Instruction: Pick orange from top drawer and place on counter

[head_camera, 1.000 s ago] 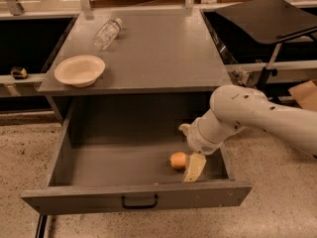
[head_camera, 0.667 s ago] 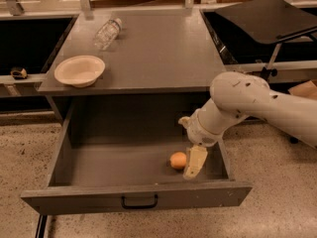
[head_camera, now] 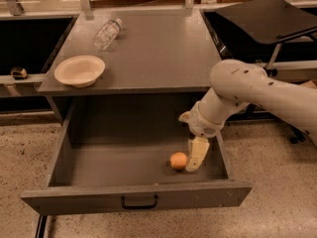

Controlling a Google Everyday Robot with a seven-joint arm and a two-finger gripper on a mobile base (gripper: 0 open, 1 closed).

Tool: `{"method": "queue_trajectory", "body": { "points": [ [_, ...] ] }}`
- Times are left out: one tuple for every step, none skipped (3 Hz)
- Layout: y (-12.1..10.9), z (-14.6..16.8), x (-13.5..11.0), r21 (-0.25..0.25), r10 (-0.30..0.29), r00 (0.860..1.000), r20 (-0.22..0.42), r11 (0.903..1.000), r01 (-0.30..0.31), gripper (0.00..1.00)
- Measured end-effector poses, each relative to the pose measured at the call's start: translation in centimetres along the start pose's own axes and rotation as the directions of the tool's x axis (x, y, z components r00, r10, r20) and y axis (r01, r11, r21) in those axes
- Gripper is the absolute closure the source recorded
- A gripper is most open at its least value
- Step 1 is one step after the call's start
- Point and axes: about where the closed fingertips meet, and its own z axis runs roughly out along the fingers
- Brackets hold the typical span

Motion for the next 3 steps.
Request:
{"method": "queue_trajectory", "body": {
  "points": [
    [-0.5, 2.0, 1.6, 0.013, 0.016, 1.0, -0.017, 0.9998, -0.016, 0.11],
    [-0.4, 4.2, 3.0, 0.022, 0.027, 0.999, -0.025, 0.9994, -0.027, 0.19],
    [-0.3, 6.1, 4.3, 0.038, 0.027, 0.999, -0.022, 0.9989, -0.026, 0.2]
  ]
}}
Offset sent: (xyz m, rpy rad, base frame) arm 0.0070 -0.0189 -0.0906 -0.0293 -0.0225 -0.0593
